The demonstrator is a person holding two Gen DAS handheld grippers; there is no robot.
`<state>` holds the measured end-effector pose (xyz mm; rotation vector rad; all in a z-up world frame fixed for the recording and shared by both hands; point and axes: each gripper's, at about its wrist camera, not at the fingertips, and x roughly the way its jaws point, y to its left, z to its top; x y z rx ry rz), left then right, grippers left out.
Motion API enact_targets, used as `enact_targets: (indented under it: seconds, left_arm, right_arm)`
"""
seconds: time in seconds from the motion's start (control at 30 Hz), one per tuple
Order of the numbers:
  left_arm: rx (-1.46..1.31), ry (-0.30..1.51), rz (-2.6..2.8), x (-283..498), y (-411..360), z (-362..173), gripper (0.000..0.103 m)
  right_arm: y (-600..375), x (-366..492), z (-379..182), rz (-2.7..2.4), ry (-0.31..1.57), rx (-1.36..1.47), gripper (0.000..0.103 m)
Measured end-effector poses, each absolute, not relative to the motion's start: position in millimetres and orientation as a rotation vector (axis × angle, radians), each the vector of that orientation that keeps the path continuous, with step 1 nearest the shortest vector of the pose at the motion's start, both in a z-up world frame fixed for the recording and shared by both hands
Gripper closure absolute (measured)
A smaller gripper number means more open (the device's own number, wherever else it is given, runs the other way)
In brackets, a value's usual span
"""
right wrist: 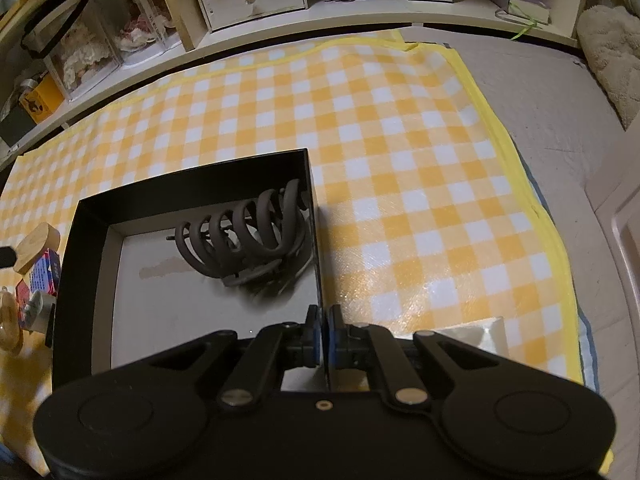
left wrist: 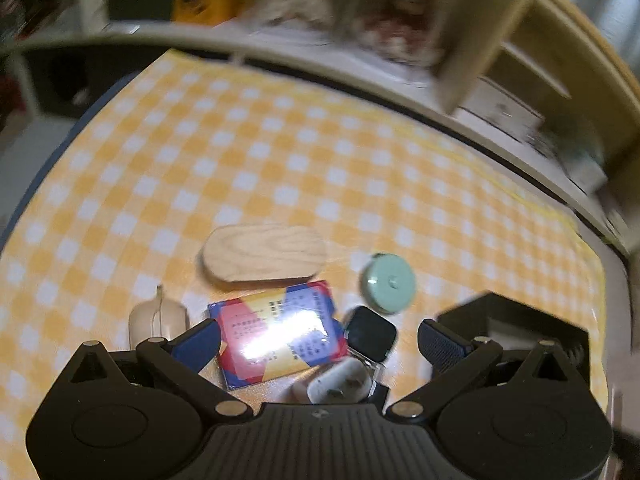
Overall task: Organize rigid objects
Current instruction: 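Move the left tool to the printed card box and grasp it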
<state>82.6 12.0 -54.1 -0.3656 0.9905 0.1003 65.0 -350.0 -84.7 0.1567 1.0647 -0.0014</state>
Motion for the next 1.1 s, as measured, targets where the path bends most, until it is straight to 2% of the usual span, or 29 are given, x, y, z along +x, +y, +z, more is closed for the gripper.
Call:
enact_targets:
  seconds: [0.63,0.87,1.1]
  left_arm:
    - [-0.374,1.095,0.307,117,8,-96,0.0]
    - [-0.35,1.086,0.31,113,8,-93,0.013]
    - [-0.338,1.056,0.279,111,12,-92,0.014]
  right_arm:
    - [-345,70,-91,-0.001,1.095,0.133,0.098]
    - [-345,71,-91,0.0,1.1,0.119,0.099]
    - [-344,70,-91,0.001,1.1,0.114,0.099]
